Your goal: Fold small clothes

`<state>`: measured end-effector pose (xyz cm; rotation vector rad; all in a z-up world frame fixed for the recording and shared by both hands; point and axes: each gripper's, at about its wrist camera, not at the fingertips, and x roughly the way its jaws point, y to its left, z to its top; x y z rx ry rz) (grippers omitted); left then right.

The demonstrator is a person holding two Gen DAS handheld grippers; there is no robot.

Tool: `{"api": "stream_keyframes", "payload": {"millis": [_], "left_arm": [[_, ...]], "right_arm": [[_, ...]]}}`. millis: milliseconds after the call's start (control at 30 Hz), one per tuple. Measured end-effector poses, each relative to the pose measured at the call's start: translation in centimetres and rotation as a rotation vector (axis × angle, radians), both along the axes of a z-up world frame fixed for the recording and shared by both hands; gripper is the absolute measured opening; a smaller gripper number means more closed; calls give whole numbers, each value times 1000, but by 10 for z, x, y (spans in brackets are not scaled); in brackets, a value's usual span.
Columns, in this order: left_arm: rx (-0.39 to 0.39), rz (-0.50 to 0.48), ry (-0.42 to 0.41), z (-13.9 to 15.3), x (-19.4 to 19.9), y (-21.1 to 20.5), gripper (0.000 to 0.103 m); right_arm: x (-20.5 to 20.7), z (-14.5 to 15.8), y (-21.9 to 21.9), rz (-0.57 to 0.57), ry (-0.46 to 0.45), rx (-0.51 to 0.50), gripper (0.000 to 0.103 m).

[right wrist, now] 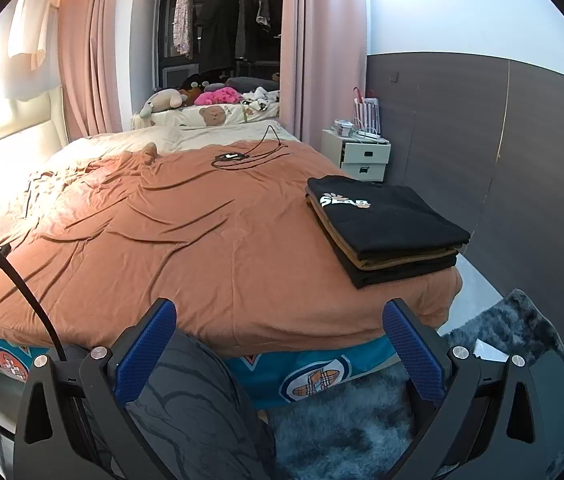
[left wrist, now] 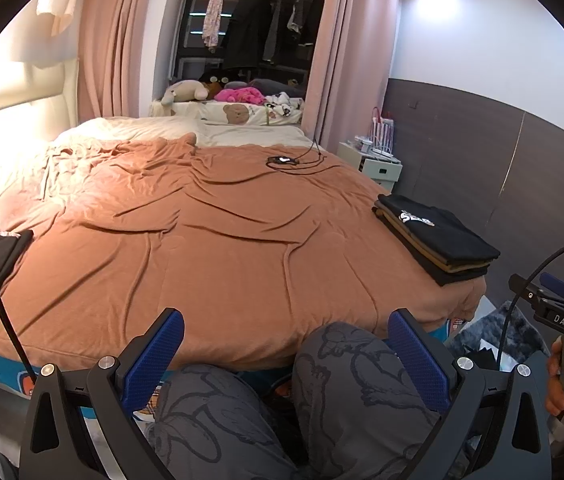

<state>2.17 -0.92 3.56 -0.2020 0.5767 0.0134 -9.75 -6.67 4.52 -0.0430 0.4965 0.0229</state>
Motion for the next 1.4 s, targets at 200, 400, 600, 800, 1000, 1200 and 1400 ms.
{"api": "stream_keyframes", "payload": {"millis": [200, 400, 600, 800, 1000, 1200, 1400], "left_arm": [[-2, -3, 4, -1, 1, -1, 102], [2, 0, 3, -1, 0, -1, 102], [8, 4, -2, 0, -5, 3, 102], [8, 11, -7, 2, -6, 6, 103], [19, -3, -9, 3, -7, 1, 102], [24, -12, -15, 6, -8, 0, 102], [38, -13, -22, 13, -13, -2, 102]], "right_arm": [[-2, 0, -3, 0, -6, 5, 103], [0, -2, -3, 7, -3, 1, 103], [-1, -1, 0, 12, -2, -3, 103], [-1, -1, 2, 12, -2, 0, 103], [-1, 0, 0, 12, 1, 3, 103], [-1, 2, -5, 3, -4, 8, 103], [0, 3, -5, 8, -11, 15, 103]]}}
